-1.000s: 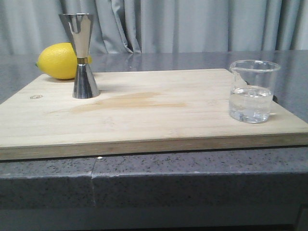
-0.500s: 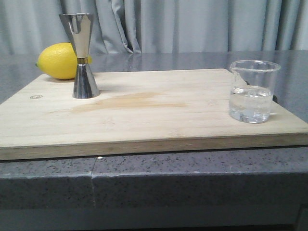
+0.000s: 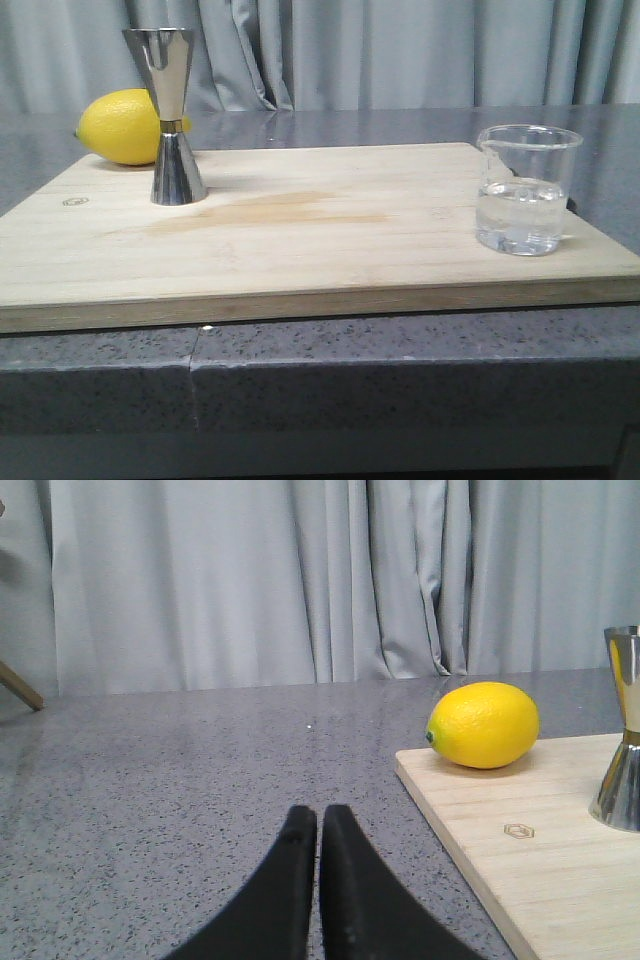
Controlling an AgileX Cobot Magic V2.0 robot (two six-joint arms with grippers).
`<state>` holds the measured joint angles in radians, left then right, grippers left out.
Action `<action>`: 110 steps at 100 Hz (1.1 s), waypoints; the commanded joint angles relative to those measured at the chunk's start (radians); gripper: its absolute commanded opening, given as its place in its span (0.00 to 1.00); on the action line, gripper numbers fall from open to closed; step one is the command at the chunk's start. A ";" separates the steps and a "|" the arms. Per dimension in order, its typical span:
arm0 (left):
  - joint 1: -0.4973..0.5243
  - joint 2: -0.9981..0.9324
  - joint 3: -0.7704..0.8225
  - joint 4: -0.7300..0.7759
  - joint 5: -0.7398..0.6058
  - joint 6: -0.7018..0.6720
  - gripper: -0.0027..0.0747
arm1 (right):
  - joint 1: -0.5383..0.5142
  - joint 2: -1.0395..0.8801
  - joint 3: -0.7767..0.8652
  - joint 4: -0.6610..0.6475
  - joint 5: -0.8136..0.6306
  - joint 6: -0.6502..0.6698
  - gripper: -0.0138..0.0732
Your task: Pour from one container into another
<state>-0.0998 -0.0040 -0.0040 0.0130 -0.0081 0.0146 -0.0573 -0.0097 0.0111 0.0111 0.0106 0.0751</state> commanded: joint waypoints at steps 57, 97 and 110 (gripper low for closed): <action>0.002 -0.028 0.015 -0.003 -0.075 -0.003 0.01 | -0.003 -0.016 0.024 -0.004 -0.071 -0.001 0.08; 0.002 -0.028 0.015 -0.064 -0.160 -0.003 0.01 | -0.003 -0.016 0.024 -0.002 -0.135 -0.001 0.08; 0.002 -0.028 0.015 -0.181 -0.172 -0.003 0.01 | -0.003 -0.016 0.024 0.045 -0.185 -0.001 0.08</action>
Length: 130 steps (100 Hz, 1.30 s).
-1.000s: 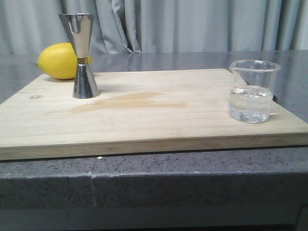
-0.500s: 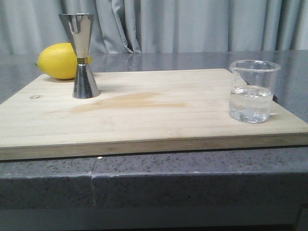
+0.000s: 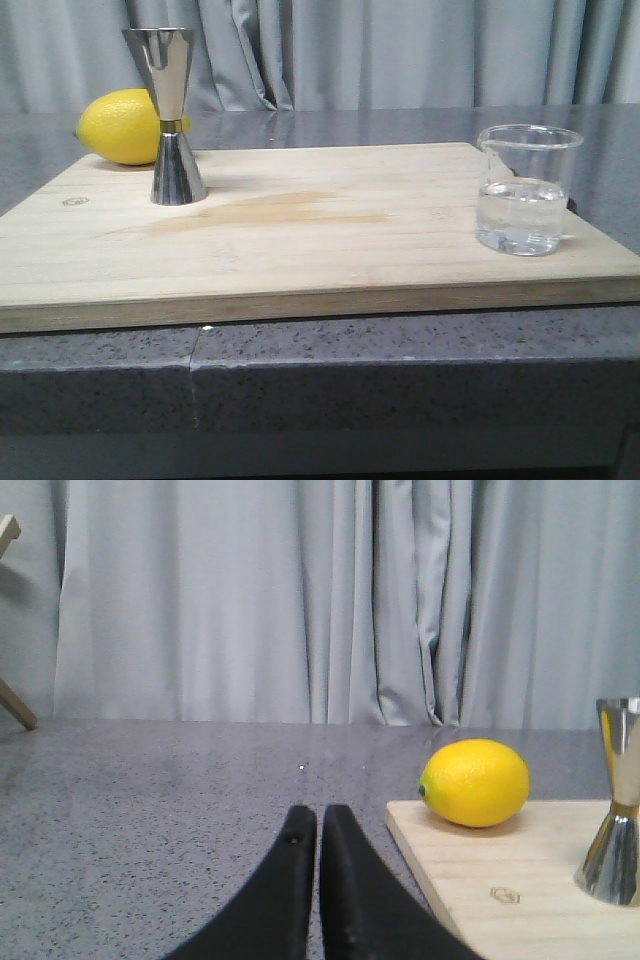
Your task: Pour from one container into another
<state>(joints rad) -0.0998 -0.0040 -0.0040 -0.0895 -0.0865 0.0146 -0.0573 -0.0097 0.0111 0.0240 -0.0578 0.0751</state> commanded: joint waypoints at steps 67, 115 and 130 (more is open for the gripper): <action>0.001 0.079 -0.171 -0.352 0.141 -0.089 0.01 | 0.000 0.229 -0.330 0.478 0.276 -0.113 0.08; 0.001 0.561 -0.419 -0.292 0.286 0.158 0.01 | 0.000 0.622 -0.505 0.478 0.335 -0.390 0.08; -0.015 0.682 -0.461 -0.294 0.279 0.217 0.01 | 0.001 0.670 -0.505 0.478 0.327 -0.426 0.14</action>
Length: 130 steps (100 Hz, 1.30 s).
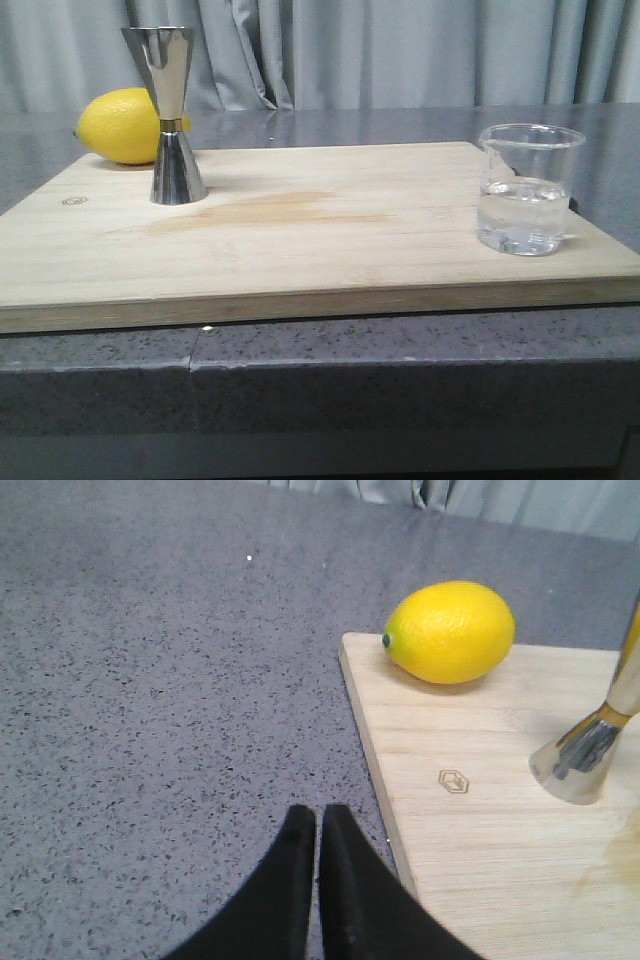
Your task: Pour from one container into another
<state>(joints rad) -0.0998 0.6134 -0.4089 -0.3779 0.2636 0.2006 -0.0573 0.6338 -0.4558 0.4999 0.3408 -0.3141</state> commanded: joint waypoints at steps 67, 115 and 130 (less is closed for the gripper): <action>-0.528 0.386 -0.100 -0.010 -0.487 0.247 0.68 | 0.003 0.047 -0.037 0.015 -0.080 -0.050 0.56; -0.581 0.597 -0.100 -0.030 -0.808 0.147 0.79 | 0.104 0.047 -0.035 0.031 -0.166 -0.068 0.56; -0.613 0.665 -0.100 -0.022 -0.896 0.132 0.79 | 0.121 0.047 -0.035 0.029 -0.180 -0.068 0.56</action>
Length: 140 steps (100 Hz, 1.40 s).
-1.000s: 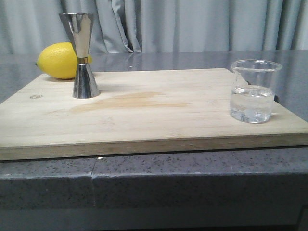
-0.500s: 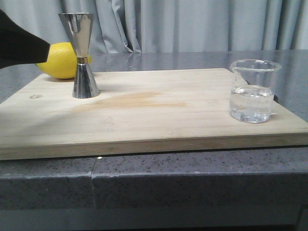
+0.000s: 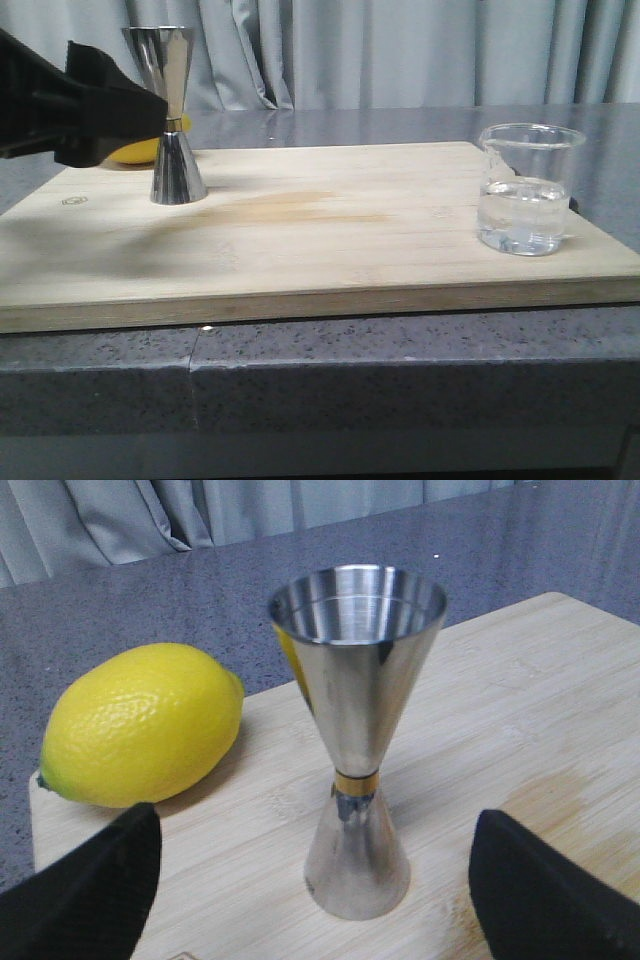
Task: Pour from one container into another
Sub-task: 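Reach the left gripper down to the steel jigger's waist and close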
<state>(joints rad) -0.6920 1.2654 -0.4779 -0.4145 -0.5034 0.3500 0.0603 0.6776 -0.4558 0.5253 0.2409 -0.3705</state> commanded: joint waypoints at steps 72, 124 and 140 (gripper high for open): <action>-0.028 0.220 -0.142 0.094 -0.243 -0.170 0.76 | 0.003 0.004 -0.035 0.000 -0.101 -0.011 0.56; -0.028 0.240 -0.142 0.094 -0.244 -0.170 0.55 | 0.003 0.004 -0.035 0.000 -0.102 -0.011 0.56; -0.028 0.240 -0.142 0.094 -0.246 -0.170 0.35 | 0.003 0.004 -0.035 0.000 -0.102 -0.011 0.56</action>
<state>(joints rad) -0.7118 1.5309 -0.5910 -0.3296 -0.6736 0.1916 0.0601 0.6776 -0.4558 0.5253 0.2118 -0.3723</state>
